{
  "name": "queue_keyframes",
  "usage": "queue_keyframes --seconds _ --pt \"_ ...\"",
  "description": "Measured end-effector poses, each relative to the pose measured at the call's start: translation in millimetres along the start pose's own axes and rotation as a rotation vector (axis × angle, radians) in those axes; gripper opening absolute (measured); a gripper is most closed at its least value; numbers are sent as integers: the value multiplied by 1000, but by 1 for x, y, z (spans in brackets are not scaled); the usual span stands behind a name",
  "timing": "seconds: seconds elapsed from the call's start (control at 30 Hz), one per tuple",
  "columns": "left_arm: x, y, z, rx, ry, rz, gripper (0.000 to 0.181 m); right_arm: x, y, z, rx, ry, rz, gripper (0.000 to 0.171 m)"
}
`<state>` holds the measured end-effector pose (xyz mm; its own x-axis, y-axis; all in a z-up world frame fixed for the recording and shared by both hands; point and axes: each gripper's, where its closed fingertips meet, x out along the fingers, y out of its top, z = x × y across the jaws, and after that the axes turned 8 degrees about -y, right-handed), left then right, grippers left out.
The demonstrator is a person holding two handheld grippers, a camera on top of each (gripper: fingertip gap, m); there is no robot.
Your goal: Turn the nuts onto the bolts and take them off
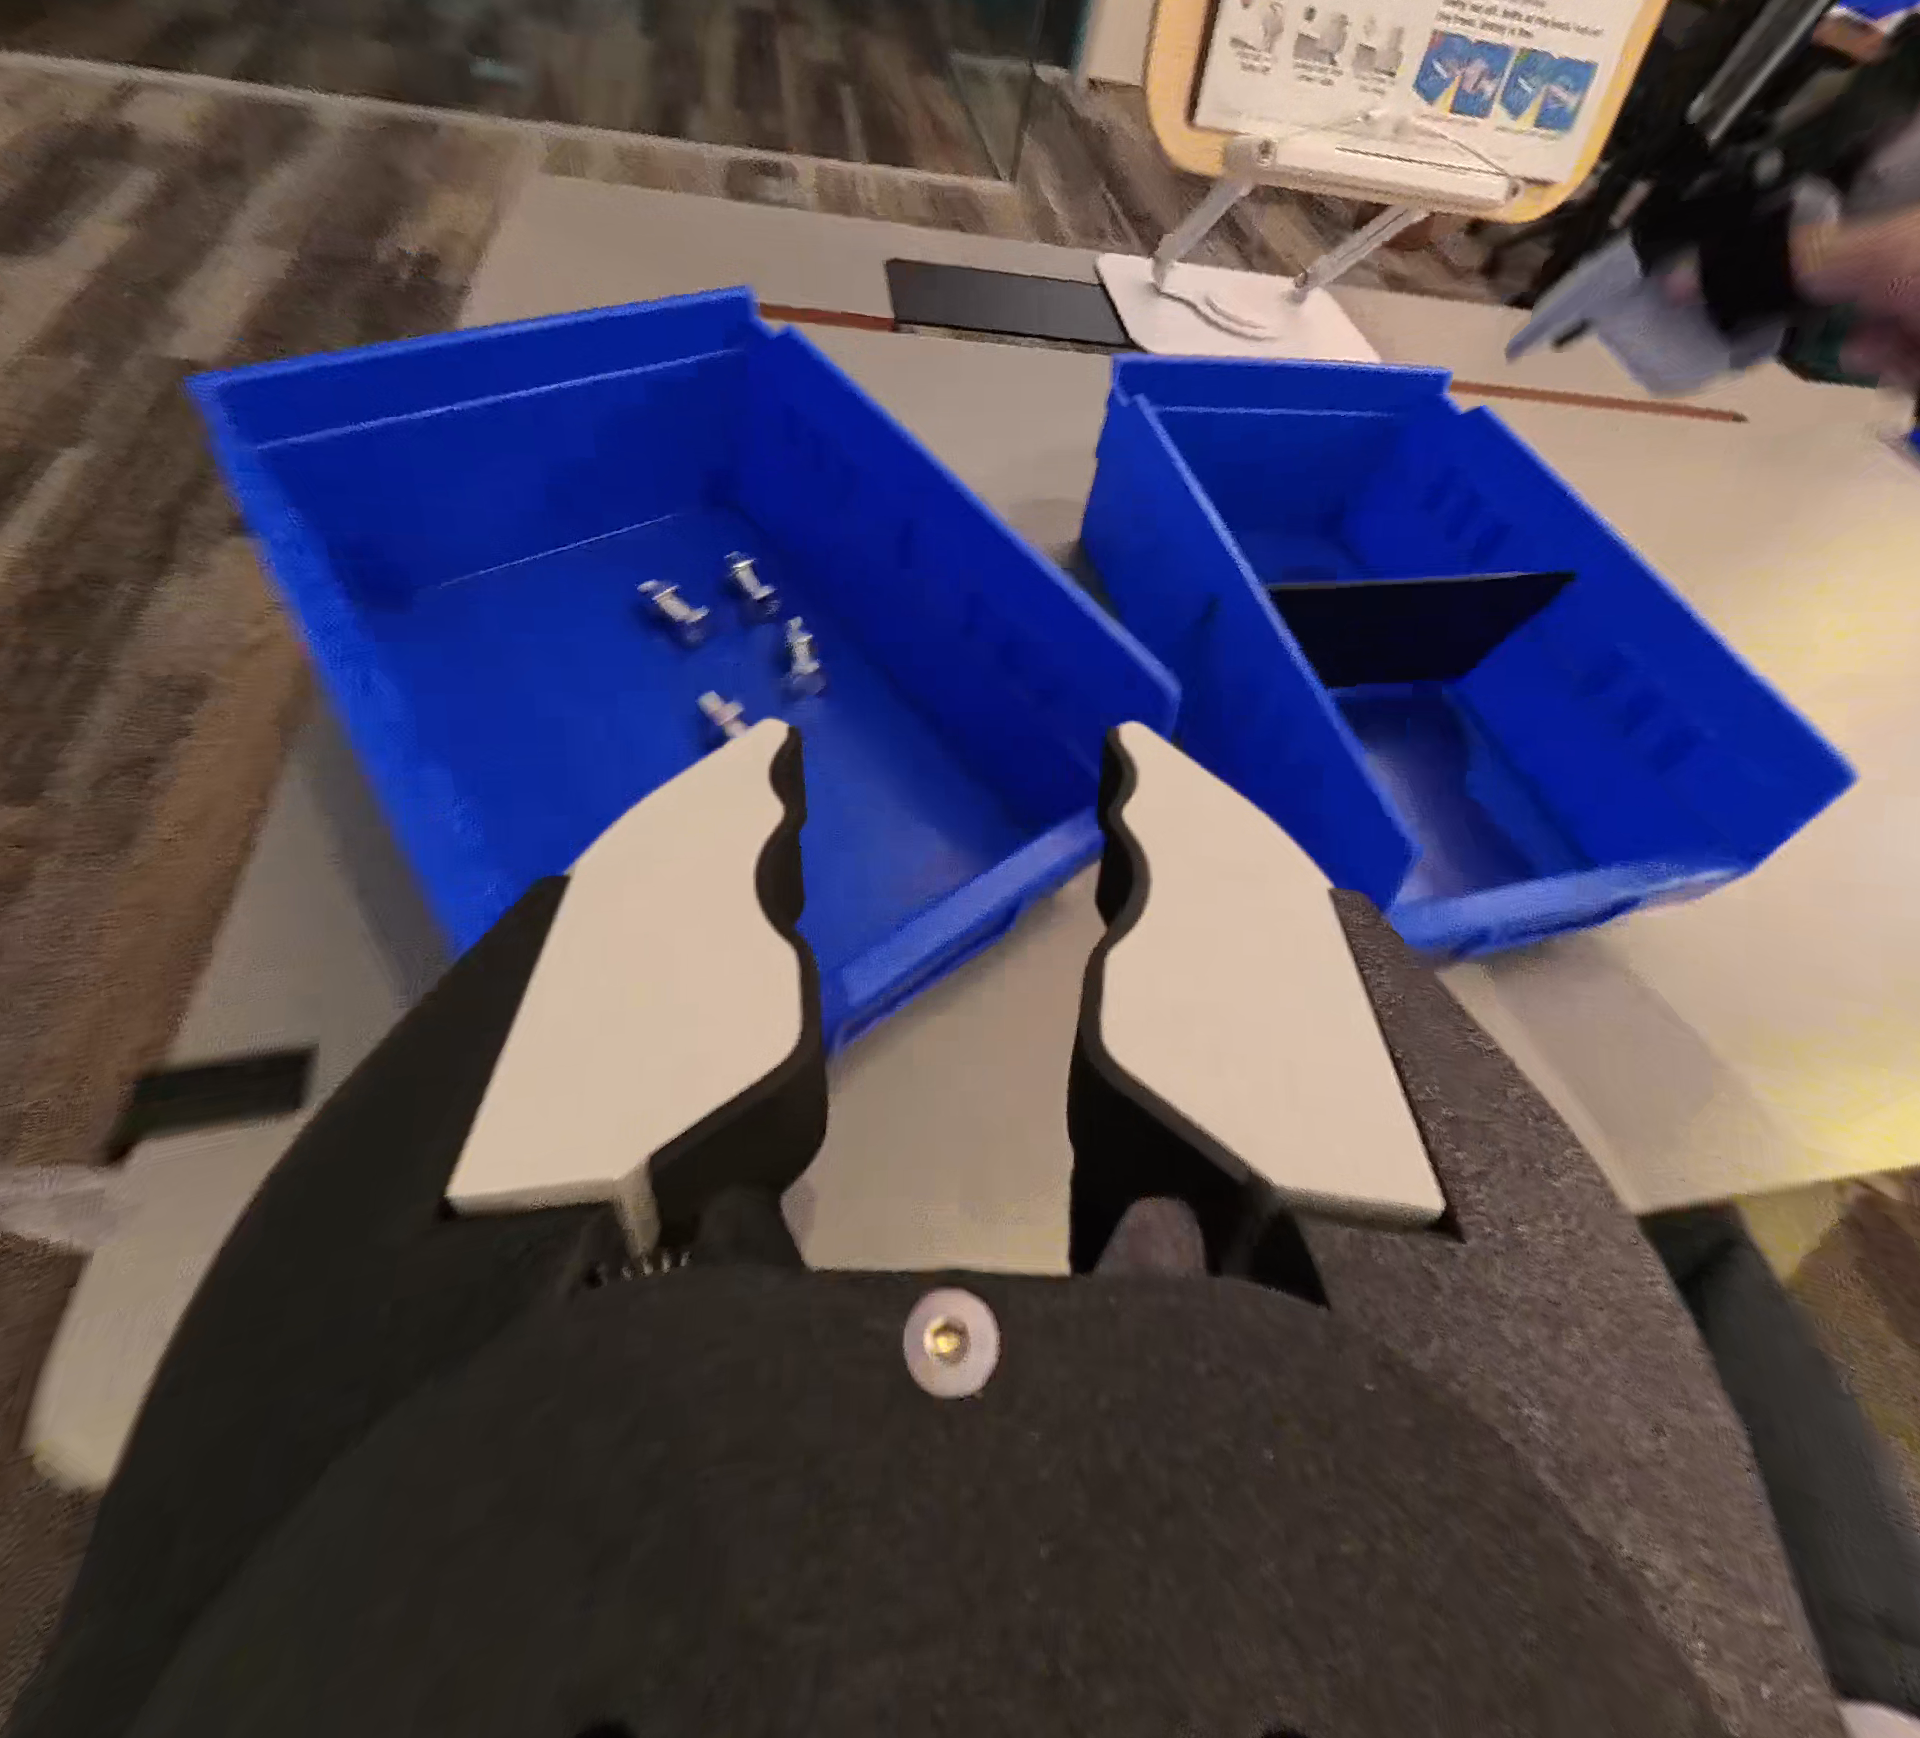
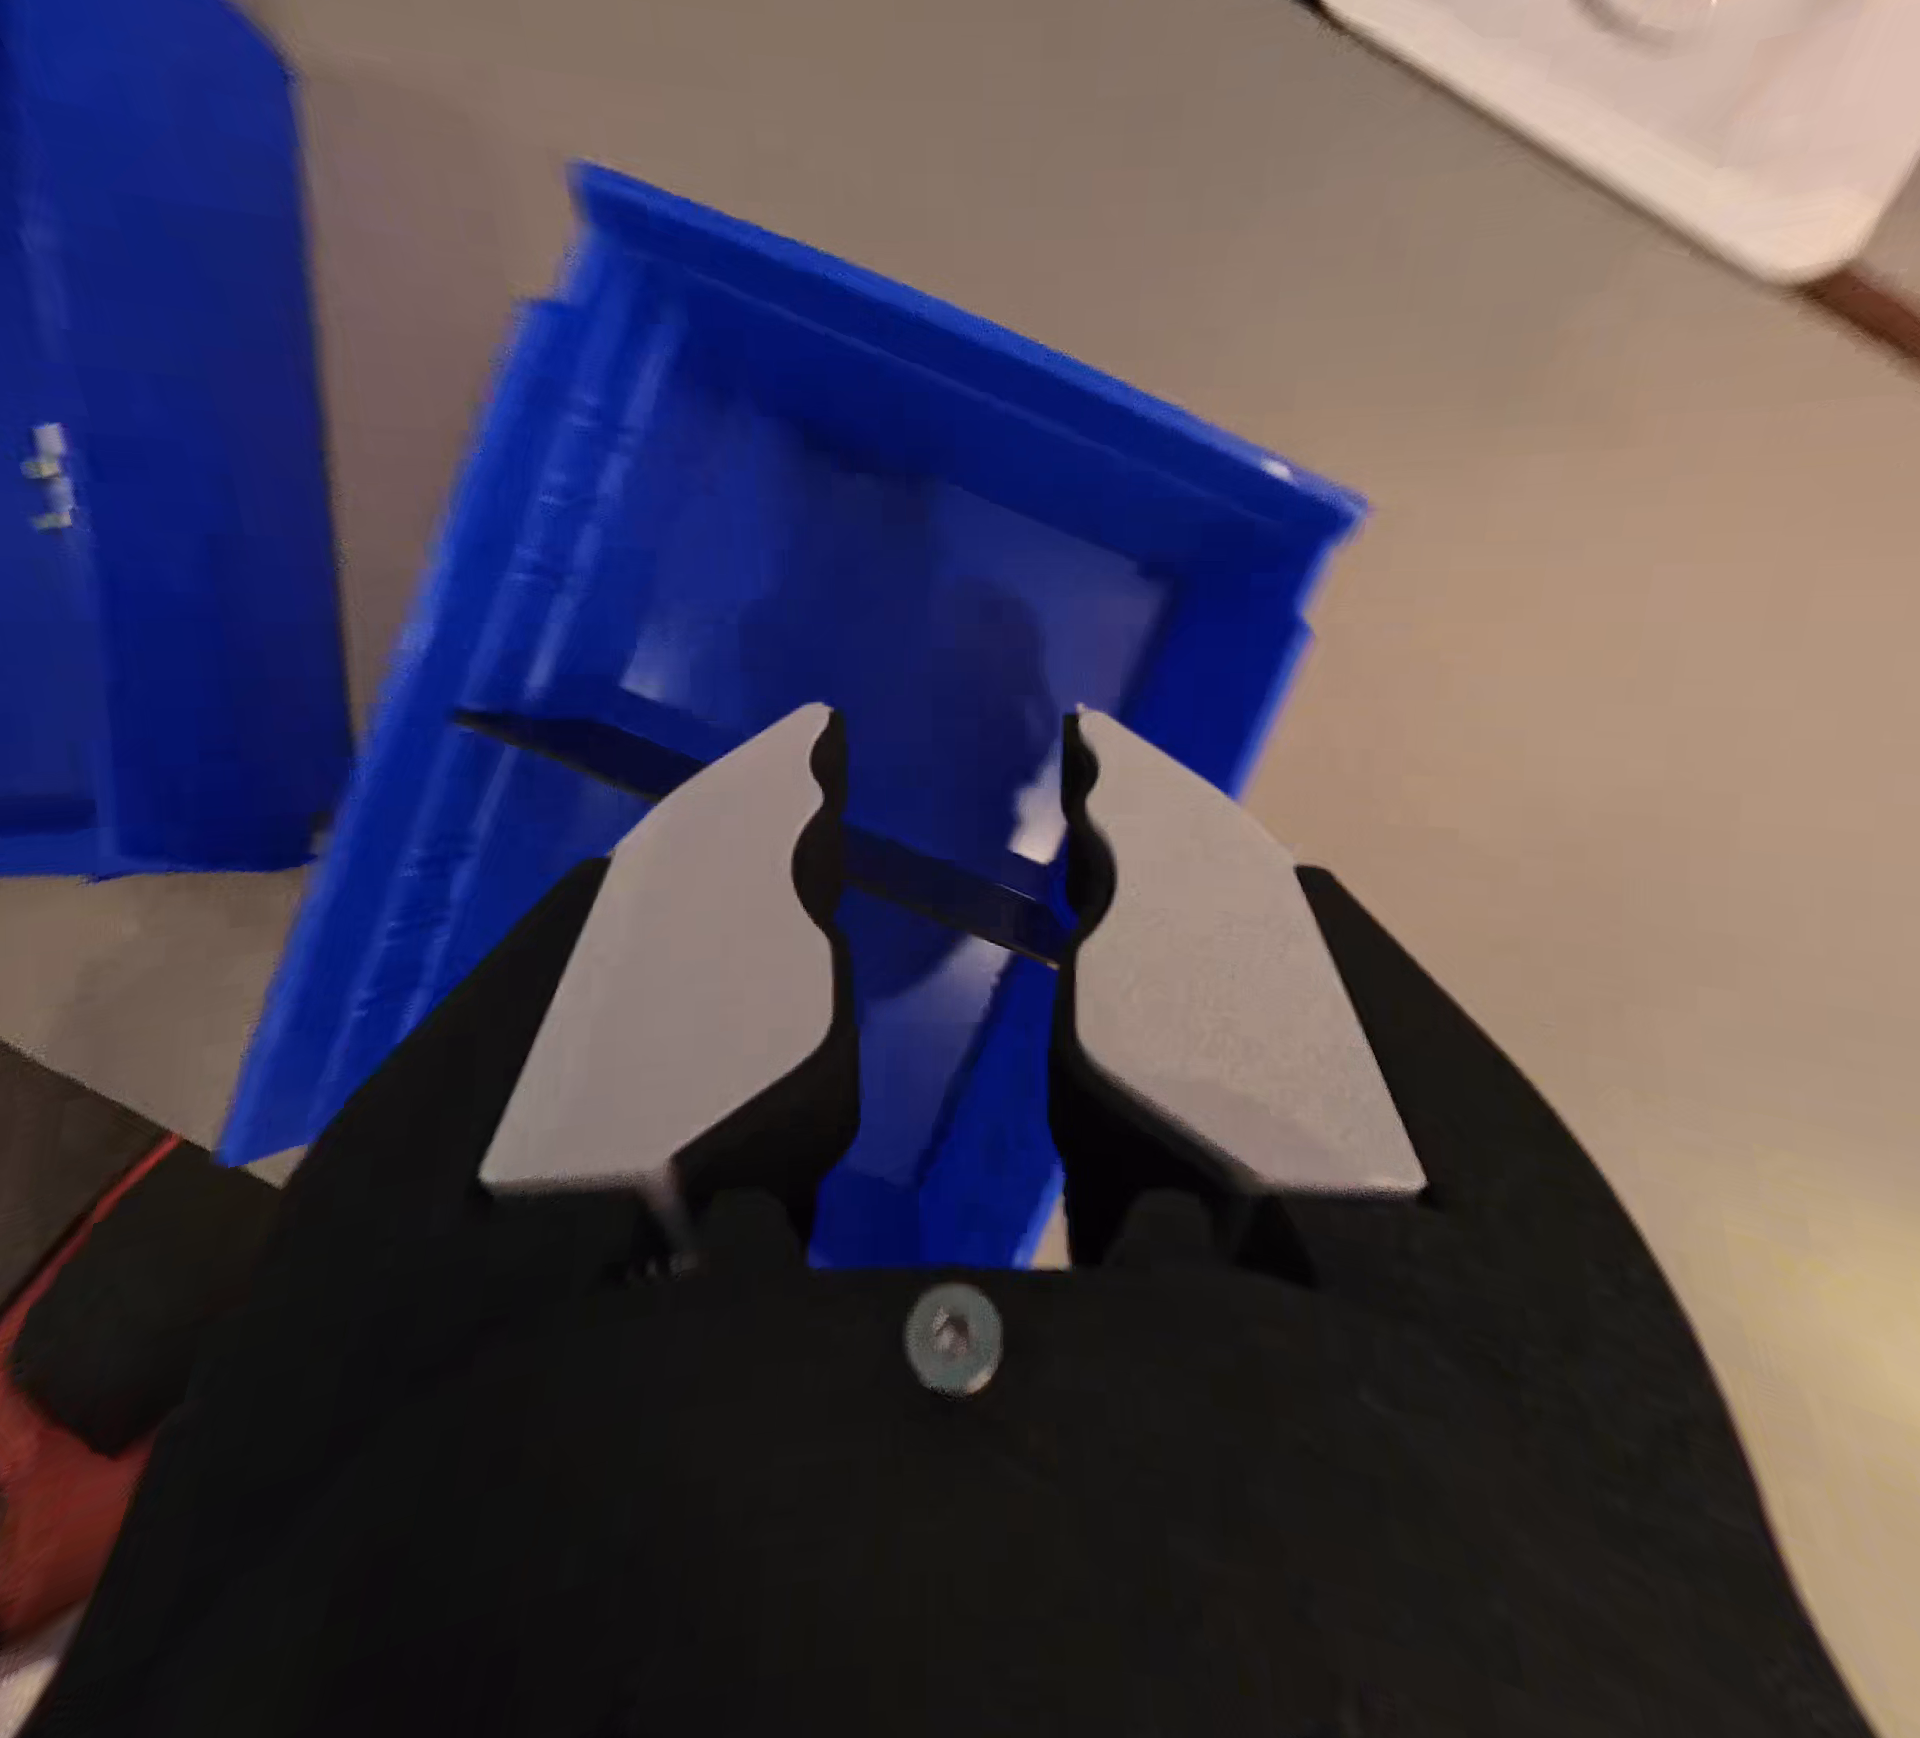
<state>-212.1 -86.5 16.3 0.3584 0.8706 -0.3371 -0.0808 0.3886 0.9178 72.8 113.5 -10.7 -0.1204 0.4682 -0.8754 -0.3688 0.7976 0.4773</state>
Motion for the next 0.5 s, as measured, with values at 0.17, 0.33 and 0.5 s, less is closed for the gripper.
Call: queue_keyframes --seconds 0.17,0.33,0.5 --pt "93 10 7 -50 -15 -208 50 53 -48 48 172 32 -94 42" --pt "145 -7 12 -31 47 -376 43 82 -64 48 167 60 -152 35" --pt "164 -35 5 20 156 -577 46 86 -65 44 103 69 -182 15"
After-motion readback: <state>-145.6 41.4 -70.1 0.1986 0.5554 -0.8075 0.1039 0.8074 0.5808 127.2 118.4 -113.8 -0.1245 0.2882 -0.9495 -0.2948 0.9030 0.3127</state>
